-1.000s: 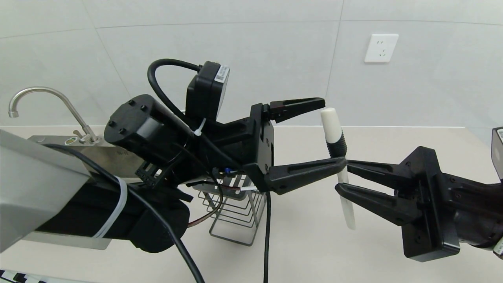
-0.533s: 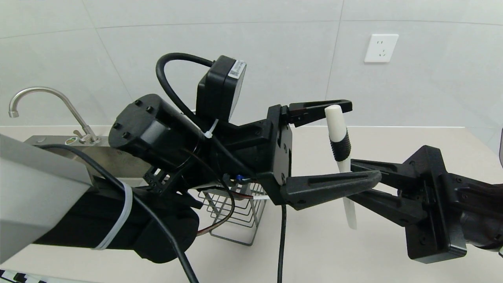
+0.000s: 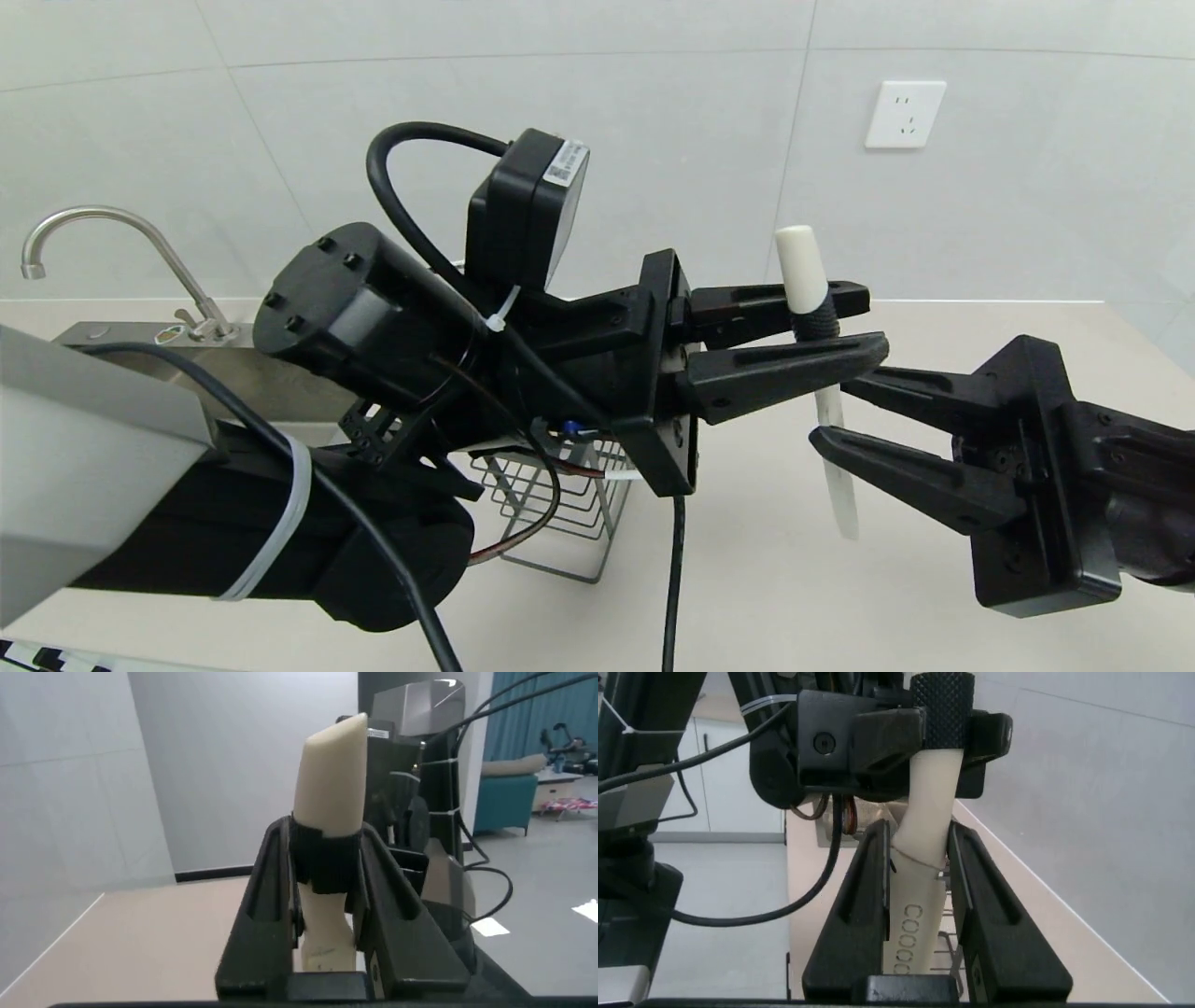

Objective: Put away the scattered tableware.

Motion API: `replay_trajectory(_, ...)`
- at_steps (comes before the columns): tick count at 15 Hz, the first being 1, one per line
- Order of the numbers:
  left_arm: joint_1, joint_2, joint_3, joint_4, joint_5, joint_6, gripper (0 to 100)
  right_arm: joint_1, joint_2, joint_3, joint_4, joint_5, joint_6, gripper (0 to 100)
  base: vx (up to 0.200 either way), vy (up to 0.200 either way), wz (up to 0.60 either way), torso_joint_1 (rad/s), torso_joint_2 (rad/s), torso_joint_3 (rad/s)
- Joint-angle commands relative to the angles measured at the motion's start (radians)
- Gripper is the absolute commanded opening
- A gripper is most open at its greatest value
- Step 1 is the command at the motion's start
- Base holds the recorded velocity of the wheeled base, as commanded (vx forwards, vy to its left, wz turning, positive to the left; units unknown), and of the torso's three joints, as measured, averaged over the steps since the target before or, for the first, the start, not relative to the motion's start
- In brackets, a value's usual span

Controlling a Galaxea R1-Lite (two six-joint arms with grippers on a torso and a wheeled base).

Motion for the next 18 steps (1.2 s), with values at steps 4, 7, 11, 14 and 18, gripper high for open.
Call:
replay_trajectory(4,0.013,-0.007,0.008,-0.001,0.047,-0.011,0,-0.018,-0.014,0.023,0.005,-0.002,-0.029,100,0.000,0.000,0.00,0.000,0.00,0.000)
replay_trajectory(7,0.076,-0.007,0.060,-0.001,0.047,-0.009,0,-0.135,-0.035,0.092,0.009,-0.004,-0.029,100,0.000,0.000,0.00,0.000,0.00,0.000)
replay_trajectory(11,0.122,-0.009,0.103,-0.001,0.049,0.003,0,-0.336,-0.112,0.238,0.023,-0.005,-0.036,0,0.000,0.000,0.00,0.000,0.00,0.000)
replay_trajectory(14,0.202,-0.063,0.157,0.086,0.049,0.127,0,-0.527,-0.345,0.346,0.065,-0.025,-0.033,0,0.000,0.000,0.00,0.000,0.00,0.000)
replay_trajectory(18,0.210,-0.190,0.175,0.173,0.049,0.197,0,-0.633,-0.701,0.446,0.086,-0.025,-0.036,0,0.000,0.000,0.00,0.000,0.00,0.000)
